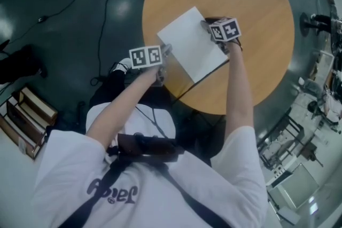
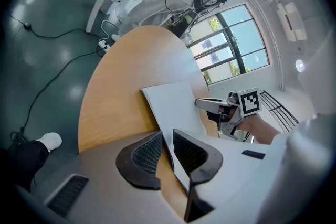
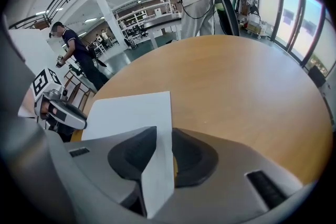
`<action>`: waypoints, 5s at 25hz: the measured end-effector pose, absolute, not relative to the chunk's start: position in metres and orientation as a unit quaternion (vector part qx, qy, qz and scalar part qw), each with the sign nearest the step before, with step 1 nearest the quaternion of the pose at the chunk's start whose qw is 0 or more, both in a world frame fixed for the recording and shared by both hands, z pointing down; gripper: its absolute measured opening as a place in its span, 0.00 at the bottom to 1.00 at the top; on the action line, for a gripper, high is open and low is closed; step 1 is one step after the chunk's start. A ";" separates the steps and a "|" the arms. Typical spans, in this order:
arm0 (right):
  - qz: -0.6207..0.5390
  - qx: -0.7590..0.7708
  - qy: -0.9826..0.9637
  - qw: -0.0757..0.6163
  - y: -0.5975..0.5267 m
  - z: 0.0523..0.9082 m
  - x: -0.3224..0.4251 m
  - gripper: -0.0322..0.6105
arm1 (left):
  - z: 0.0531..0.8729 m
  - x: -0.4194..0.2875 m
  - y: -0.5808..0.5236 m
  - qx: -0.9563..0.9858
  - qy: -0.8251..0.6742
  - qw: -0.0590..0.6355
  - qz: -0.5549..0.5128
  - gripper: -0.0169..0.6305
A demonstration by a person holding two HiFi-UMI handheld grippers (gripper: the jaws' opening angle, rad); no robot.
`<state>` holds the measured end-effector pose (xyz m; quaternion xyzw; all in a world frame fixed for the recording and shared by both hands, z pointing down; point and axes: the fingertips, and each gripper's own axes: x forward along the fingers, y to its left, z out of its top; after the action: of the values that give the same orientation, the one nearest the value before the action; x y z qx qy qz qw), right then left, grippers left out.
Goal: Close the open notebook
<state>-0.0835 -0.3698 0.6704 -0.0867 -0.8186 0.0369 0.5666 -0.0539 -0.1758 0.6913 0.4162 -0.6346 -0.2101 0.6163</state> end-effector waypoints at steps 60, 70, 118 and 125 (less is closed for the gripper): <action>0.154 0.264 -0.936 0.177 -0.274 0.505 0.068 0.23 | 0.623 -0.021 -0.168 0.739 -0.599 0.236 0.199 0.06; 0.198 0.344 -0.914 0.087 -0.229 0.492 0.119 0.23 | 0.622 0.021 -0.171 0.778 -0.546 0.187 0.247 0.05; 0.300 0.419 -0.853 -0.077 -0.191 0.502 0.195 0.23 | 0.691 0.087 -0.168 0.760 -0.361 0.232 0.488 0.06; 0.247 0.432 -0.867 -0.008 -0.191 0.507 0.191 0.23 | 0.694 0.088 -0.166 0.758 -0.333 0.199 0.524 0.06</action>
<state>0.1907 -0.1909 0.5069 0.4324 -0.8670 0.2473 -0.0081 0.0883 -0.1662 0.6936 0.7582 -0.3328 0.5242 0.1990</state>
